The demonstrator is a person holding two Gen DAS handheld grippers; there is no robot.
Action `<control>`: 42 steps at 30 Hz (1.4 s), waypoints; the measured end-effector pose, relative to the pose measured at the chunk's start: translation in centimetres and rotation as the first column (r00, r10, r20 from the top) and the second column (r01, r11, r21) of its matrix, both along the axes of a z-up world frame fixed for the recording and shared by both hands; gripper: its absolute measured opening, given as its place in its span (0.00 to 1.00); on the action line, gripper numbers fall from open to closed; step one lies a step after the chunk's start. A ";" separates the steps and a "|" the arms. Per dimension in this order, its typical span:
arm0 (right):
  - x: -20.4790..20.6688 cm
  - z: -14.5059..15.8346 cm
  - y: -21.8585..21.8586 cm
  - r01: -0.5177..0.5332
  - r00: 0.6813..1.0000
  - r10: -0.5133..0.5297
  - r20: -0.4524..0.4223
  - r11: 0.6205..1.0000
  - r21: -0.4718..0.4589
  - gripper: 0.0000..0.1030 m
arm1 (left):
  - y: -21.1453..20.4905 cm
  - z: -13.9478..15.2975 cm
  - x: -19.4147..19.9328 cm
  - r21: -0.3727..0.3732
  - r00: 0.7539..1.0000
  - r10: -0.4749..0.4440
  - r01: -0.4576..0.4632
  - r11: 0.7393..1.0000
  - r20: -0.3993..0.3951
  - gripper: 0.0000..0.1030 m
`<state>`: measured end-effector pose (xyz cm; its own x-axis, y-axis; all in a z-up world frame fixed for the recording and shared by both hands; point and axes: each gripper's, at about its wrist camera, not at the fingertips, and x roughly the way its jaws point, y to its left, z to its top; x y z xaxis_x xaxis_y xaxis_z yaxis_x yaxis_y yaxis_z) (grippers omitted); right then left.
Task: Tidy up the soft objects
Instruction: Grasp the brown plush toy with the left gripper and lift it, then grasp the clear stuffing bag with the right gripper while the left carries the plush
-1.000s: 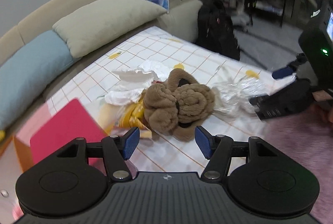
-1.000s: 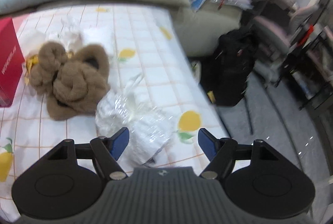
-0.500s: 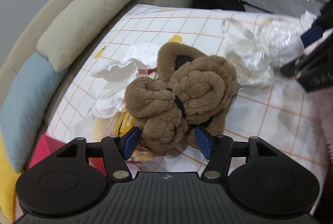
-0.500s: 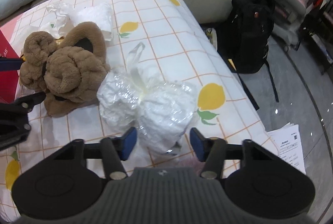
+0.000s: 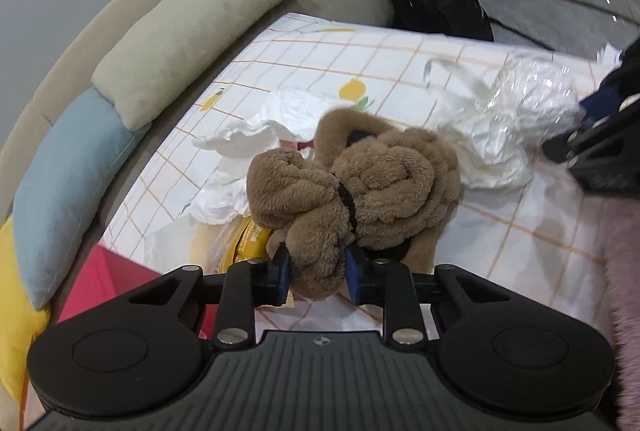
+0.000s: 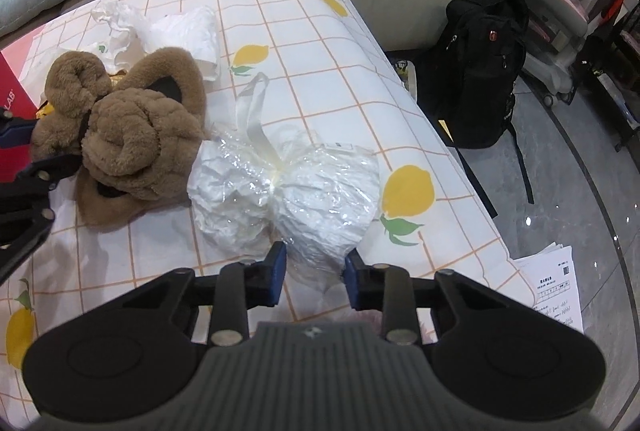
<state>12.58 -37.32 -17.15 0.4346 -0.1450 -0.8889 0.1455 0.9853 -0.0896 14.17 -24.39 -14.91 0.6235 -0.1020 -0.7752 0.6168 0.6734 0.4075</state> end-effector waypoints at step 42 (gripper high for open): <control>-5.8 4.4 7.5 -0.206 0.978 0.198 0.071 0.969 0.138 0.75 | 12.1 5.0 -7.9 -0.351 0.955 0.173 -0.251 0.902 -0.240 0.84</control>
